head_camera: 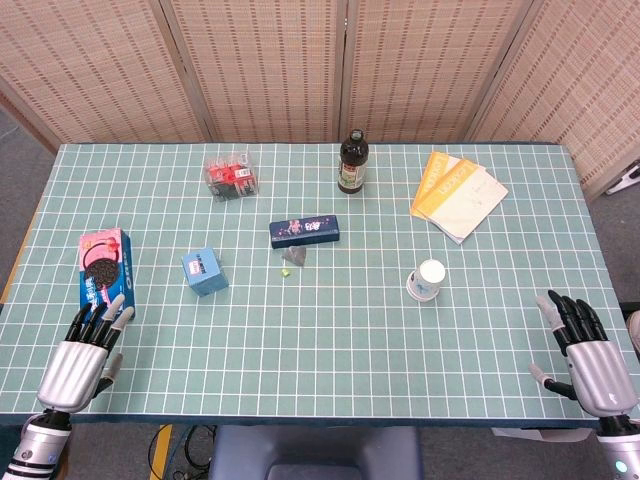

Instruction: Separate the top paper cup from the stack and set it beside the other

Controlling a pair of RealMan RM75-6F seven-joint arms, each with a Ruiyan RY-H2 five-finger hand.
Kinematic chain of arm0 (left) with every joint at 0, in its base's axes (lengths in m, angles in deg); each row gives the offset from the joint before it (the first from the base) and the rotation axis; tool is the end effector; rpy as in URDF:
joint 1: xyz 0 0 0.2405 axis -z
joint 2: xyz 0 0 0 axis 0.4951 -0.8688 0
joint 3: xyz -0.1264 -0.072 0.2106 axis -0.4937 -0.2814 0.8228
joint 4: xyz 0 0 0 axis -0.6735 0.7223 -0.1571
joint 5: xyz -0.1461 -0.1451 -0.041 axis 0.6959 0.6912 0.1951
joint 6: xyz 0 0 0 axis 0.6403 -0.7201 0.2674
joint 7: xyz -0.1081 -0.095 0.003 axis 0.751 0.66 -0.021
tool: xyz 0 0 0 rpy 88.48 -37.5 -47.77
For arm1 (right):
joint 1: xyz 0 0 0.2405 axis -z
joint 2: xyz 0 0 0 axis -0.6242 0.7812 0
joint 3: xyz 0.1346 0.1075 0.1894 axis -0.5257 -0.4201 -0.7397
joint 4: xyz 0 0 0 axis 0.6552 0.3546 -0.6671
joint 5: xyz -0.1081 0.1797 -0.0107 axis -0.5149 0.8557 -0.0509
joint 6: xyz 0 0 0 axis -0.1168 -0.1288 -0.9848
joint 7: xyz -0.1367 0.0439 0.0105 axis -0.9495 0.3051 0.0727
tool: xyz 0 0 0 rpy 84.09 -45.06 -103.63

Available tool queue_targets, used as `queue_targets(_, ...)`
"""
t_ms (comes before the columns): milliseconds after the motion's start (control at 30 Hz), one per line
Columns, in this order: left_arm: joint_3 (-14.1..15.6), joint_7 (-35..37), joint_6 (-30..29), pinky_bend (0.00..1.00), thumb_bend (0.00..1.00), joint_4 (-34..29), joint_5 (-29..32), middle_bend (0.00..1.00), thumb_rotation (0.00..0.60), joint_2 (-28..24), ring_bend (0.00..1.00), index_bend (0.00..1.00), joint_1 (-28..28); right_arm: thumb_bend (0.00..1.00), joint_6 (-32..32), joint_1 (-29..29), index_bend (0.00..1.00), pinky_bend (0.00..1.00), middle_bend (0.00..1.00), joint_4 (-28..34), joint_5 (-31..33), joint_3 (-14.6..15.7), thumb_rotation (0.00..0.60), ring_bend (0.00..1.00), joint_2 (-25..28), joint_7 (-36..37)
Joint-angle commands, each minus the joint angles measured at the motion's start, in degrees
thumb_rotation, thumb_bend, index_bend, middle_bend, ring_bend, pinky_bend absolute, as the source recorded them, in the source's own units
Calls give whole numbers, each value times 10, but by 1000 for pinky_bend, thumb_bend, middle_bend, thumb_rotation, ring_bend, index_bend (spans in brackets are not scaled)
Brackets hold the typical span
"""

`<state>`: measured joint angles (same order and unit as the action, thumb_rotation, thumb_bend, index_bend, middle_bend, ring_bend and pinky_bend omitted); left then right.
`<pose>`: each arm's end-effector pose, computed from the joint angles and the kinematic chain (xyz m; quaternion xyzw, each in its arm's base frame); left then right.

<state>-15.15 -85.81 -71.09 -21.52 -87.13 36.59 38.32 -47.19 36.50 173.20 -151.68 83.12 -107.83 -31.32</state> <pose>-0.2846 0.1842 0.1055 -0.7013 -0.2748 -0.3415 0.5622 -0.3204 -0.1530 0.1529 0.6254 -0.3733 0.3997 0.5566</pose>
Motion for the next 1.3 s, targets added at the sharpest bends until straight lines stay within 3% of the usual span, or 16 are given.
queue_targets(33, 1, -2, -2, 0, 495, -1, 0, 0, 600, 0, 0, 0, -2, 157, 1, -1, 0, 0, 0, 0, 0, 0, 600, 0, 1, 2)
queue_targets(367, -3, 9, 1, 0, 495, 0, 1, 0, 600, -3, 0, 0, 2, 157, 21, -12, 0, 0, 0, 13, -1, 1, 600, 0, 12, 12)
queue_targets(633, -1, 16, 0, 0, 495, -6, 0, 0, 600, -6, 0, 0, 2, 157, 105, -63, 0, 0, 0, 98, 30, -20, 600, 0, 69, -17)
queue_targets(800, 0, 16, -5, 0, 495, -8, -2, 0, 600, -8, 0, 0, 0, 157, 192, -117, 0, 0, 0, 145, 94, -52, 600, 0, 99, -28)
queue_targets(1000, -2, 24, -13, 0, 495, -10, 0, 0, 600, -13, 0, 0, -5, 160, 293, -189, 8, 0, 0, 157, 183, -98, 600, 0, 105, -40)
queue_targets(1300, 0, 34, -27, 0, 495, -13, -6, 0, 600, -20, 0, 0, -11, 164, 378, -257, 86, 0, 0, 156, 263, -119, 600, 0, 88, -73)
